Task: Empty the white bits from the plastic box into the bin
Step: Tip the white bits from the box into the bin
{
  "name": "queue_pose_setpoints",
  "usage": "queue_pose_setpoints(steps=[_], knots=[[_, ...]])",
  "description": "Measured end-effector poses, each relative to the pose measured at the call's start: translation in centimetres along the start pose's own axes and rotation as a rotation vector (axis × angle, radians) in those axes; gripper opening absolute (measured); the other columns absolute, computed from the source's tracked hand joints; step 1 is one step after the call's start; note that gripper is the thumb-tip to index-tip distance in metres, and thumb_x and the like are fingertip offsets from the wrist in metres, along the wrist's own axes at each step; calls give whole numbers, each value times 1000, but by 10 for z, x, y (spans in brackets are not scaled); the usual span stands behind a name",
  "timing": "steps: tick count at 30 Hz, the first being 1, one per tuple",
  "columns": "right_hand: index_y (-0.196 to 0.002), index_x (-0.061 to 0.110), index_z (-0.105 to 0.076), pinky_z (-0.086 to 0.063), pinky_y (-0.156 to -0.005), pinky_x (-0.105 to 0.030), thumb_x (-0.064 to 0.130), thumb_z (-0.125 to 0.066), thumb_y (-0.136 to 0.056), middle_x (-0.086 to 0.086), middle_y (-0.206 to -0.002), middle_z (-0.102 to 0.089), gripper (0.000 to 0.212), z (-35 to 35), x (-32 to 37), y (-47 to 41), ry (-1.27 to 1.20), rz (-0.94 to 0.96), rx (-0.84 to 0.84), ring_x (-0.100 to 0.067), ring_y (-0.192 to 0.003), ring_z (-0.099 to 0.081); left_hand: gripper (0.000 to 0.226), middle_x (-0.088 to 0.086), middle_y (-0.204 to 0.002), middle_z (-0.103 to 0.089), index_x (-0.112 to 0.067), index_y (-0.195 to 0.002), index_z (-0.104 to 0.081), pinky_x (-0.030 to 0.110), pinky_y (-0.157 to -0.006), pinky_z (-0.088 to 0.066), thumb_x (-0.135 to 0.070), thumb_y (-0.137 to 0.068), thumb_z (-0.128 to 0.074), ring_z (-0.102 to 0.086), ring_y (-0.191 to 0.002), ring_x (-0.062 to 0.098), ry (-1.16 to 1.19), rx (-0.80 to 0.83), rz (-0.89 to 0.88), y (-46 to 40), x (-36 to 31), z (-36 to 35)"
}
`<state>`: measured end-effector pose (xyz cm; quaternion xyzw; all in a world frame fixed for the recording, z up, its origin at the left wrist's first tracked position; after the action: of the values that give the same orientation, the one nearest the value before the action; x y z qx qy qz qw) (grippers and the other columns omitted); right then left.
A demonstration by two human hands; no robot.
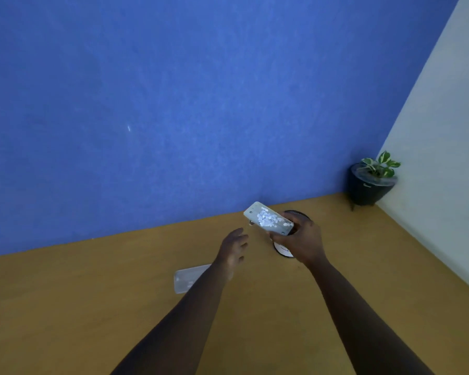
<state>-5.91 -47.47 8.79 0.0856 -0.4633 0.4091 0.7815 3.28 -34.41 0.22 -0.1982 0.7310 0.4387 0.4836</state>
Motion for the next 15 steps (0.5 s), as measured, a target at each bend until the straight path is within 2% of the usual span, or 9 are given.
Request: queue_pose_setpoints(steps=[2, 4, 7, 10, 12, 15], knots=[[-108, 9, -66, -54, -85, -40, 15, -84, -60, -10, -109, -70, 51, 13, -10, -7, 18, -28, -19, -24, -96, -65, 50, 8, -138, -49, -12, -144, -37, 31, -89, -40, -6, -95, -40, -49, -119, 20, -236, -7, -55, -7, -3, -7], [-110, 12, -66, -53, -81, -34, 17, -83, -61, -9, -111, -68, 52, 27, -22, -13, 35, -63, -40, -21, -95, -64, 57, 9, -150, -39, -14, -147, -32, 30, -90, -46, 0, -93, -39, -46, -129, 23, -440, 16, -106, -13, -5, -20], [-111, 13, -66, -46, -75, -25, 18, -83, -63, -9, -113, -68, 52, 43, -38, -19, 56, -108, -70, -19, -93, -62, 61, 8, -156, -29, -20, -150, -24, 32, -105, -39, -5, -93, -40, -38, -138, 25, -797, 52, -233, -15, -12, -40], [-113, 11, -65, -45, -75, -25, 17, -83, -63, -12, -114, -68, 53, 56, -51, -22, 103, -130, -89, -23, -96, -62, 66, 0, -161, -13, -21, -152, -14, 33, -115, -29, -8, -93, -42, -25, -145, 20, -1139, 95, -348, -15, -14, -61], [-114, 9, -64, -47, -76, -27, 16, -84, -62, -13, -115, -67, 56, 62, -58, -23, 124, -137, -96, -25, -97, -62, 73, -6, -162, -2, -25, -152, -7, 36, -109, -36, -7, -92, -43, -26, -144, 20, -1267, 119, -376, -12, -13, -72], [-117, 7, -62, -52, -81, -34, 15, -85, -60, -16, -117, -65, 62, 70, -63, -25, 166, -140, -96, -28, -100, -62, 78, -9, -162, 5, -27, -152, -3, 36, -103, -41, -5, -89, -44, -23, -145, 18, -1388, 133, -417, -8, -10, -85]])
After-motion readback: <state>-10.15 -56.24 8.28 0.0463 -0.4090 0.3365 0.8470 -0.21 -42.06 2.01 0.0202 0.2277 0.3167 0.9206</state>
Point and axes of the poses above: each hand's wrist, its own y-axis away from the middle knuckle, its own z-axis out of the back of the hand, x = y × z, the point moved 7 cm from there along -y, towards the middle knuckle
